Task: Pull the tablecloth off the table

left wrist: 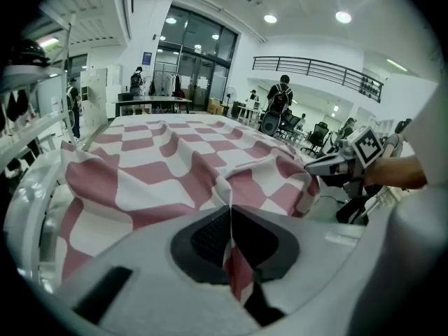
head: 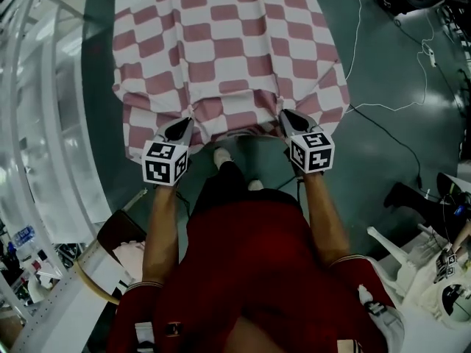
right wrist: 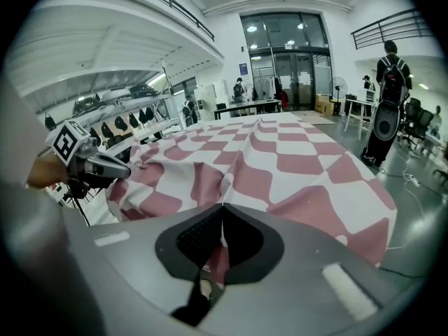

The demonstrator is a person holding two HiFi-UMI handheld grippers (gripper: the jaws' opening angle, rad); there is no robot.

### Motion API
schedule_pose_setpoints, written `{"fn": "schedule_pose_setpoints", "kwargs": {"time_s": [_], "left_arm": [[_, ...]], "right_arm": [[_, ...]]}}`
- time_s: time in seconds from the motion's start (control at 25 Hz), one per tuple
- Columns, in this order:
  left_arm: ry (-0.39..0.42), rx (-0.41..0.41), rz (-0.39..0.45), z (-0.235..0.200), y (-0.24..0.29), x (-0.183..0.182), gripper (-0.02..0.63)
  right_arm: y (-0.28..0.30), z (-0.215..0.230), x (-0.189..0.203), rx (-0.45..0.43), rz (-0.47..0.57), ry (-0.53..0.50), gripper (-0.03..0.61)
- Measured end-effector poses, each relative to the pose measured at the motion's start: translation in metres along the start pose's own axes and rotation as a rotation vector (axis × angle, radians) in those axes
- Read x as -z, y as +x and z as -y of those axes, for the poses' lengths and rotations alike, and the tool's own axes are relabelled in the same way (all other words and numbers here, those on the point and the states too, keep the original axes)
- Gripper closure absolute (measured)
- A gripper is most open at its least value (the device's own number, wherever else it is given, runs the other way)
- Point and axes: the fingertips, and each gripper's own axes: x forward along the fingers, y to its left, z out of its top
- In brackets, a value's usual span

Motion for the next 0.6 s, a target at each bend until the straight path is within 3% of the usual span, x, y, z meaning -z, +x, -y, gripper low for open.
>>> {"fn": "schedule_pose_setpoints", "kwargs": {"time_s": [0.44,0.6], "left_arm": [[-0.018,-0.071,0.166,0.143,-0.086,0.080,0.604],[-0.057,-0.086,0.255,0.179,-0.118,0.070,0.604]], "right_arm": [[-0.142,-0.012,0.098,-0.145,0.256,0.098,0.571],[-0.182,-0.008,0.088,-0.186,0.345,0.124,0.571]]}}
